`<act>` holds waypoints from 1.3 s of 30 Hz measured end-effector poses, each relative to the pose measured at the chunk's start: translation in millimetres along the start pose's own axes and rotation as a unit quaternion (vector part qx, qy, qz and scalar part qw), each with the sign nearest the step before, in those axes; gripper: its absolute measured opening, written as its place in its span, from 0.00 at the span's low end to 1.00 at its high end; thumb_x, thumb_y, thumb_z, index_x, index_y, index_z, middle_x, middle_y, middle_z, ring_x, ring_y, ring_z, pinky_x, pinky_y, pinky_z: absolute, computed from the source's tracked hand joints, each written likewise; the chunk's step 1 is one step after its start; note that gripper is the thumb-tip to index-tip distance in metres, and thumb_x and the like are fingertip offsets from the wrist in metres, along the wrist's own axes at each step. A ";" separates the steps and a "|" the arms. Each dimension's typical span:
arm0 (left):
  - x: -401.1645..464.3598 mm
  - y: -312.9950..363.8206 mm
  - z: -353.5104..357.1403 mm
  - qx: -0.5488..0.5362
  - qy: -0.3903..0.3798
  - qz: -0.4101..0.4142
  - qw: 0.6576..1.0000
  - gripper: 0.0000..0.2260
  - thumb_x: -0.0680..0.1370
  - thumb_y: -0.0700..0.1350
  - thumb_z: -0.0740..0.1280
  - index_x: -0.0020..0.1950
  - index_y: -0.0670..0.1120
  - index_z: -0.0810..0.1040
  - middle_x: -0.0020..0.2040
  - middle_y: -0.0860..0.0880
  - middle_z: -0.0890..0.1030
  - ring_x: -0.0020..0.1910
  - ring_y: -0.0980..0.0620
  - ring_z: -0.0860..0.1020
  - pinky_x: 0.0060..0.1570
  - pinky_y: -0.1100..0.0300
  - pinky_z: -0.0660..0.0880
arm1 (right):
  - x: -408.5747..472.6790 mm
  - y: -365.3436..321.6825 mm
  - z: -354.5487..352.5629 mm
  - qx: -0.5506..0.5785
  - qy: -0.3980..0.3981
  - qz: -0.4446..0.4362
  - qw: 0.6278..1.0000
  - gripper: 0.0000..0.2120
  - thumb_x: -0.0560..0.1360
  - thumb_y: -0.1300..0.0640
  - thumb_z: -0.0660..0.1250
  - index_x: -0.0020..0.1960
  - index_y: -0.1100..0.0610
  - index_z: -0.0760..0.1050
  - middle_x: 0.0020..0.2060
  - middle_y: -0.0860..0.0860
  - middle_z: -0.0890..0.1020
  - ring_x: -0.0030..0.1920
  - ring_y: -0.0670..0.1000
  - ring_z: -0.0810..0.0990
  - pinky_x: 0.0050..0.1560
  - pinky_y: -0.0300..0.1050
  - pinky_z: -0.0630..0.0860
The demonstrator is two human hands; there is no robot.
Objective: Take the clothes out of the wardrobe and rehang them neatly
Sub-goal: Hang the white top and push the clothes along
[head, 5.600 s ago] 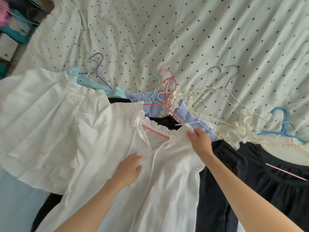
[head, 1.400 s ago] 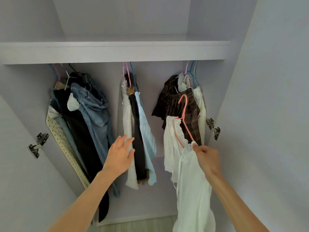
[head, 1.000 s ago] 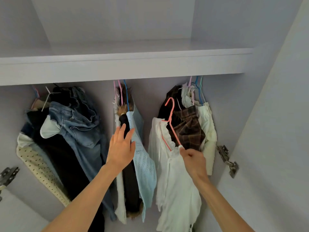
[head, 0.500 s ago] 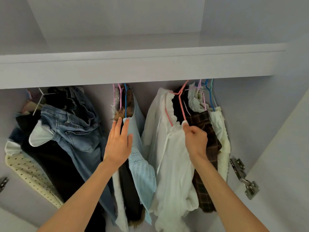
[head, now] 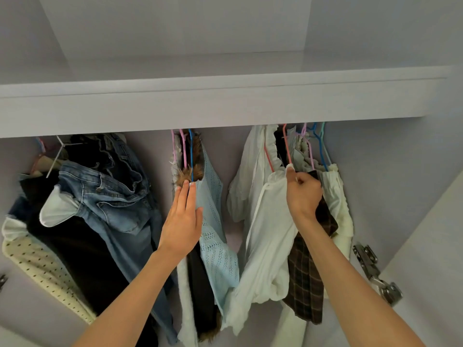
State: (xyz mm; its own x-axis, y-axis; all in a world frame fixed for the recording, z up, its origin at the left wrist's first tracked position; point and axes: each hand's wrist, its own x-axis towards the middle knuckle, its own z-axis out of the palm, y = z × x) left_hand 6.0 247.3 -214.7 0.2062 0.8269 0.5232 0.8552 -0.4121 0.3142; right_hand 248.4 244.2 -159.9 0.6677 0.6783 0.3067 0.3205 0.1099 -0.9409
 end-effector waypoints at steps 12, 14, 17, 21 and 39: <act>-1.8 -3.4 -8.8 -0.009 -0.018 -0.014 1.000 0.25 0.80 0.41 0.57 0.75 0.40 0.54 0.75 0.43 0.56 0.75 0.45 0.53 0.71 0.49 0.60 | 32.0 -1.0 7.0 -0.189 -0.025 0.007 0.982 0.19 0.79 0.50 0.60 0.36 0.62 0.74 0.41 0.61 0.81 0.46 0.61 0.79 0.39 0.46 0.69; -1.4 -2.4 -8.8 -0.013 -0.020 -0.018 1.000 0.25 0.80 0.41 0.57 0.75 0.40 0.53 0.76 0.43 0.55 0.75 0.45 0.52 0.71 0.49 0.60 | 37.1 3.4 -1.6 -0.193 -0.004 0.007 0.981 0.18 0.79 0.51 0.60 0.43 0.66 0.77 0.45 0.63 0.81 0.49 0.62 0.79 0.41 0.46 0.69; -1.2 0.2 -9.1 -0.017 -0.024 -0.026 0.999 0.25 0.80 0.41 0.57 0.75 0.40 0.53 0.76 0.43 0.55 0.75 0.45 0.51 0.71 0.49 0.59 | 46.5 3.2 -13.5 -0.182 0.021 0.043 0.982 0.17 0.79 0.53 0.61 0.47 0.67 0.78 0.49 0.63 0.81 0.51 0.62 0.78 0.42 0.45 0.69; -1.0 2.3 -13.8 -0.019 -0.036 -0.035 0.999 0.25 0.80 0.40 0.56 0.76 0.41 0.52 0.76 0.44 0.54 0.75 0.45 0.50 0.71 0.49 0.60 | 50.5 -2.1 -16.0 -0.181 0.026 0.098 0.978 0.17 0.79 0.52 0.60 0.54 0.66 0.77 0.56 0.63 0.79 0.57 0.61 0.76 0.49 0.49 0.73; -16.7 13.0 -43.9 0.038 -0.068 -0.078 0.994 0.26 0.81 0.46 0.57 0.76 0.44 0.51 0.77 0.43 0.49 0.75 0.43 0.43 0.73 0.49 0.49 | -8.0 6.0 -23.4 -0.319 -0.056 -0.257 0.910 0.21 0.74 0.56 0.68 0.63 0.66 0.72 0.56 0.65 0.77 0.56 0.66 0.74 0.52 0.60 0.71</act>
State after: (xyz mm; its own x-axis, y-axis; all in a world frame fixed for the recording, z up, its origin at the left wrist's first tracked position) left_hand -7.2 211.4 -184.7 0.1265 0.9245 0.3596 0.9140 -0.2495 0.3198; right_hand 260.7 222.4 -164.7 0.2569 0.7304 0.6328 0.9207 0.0141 -0.3900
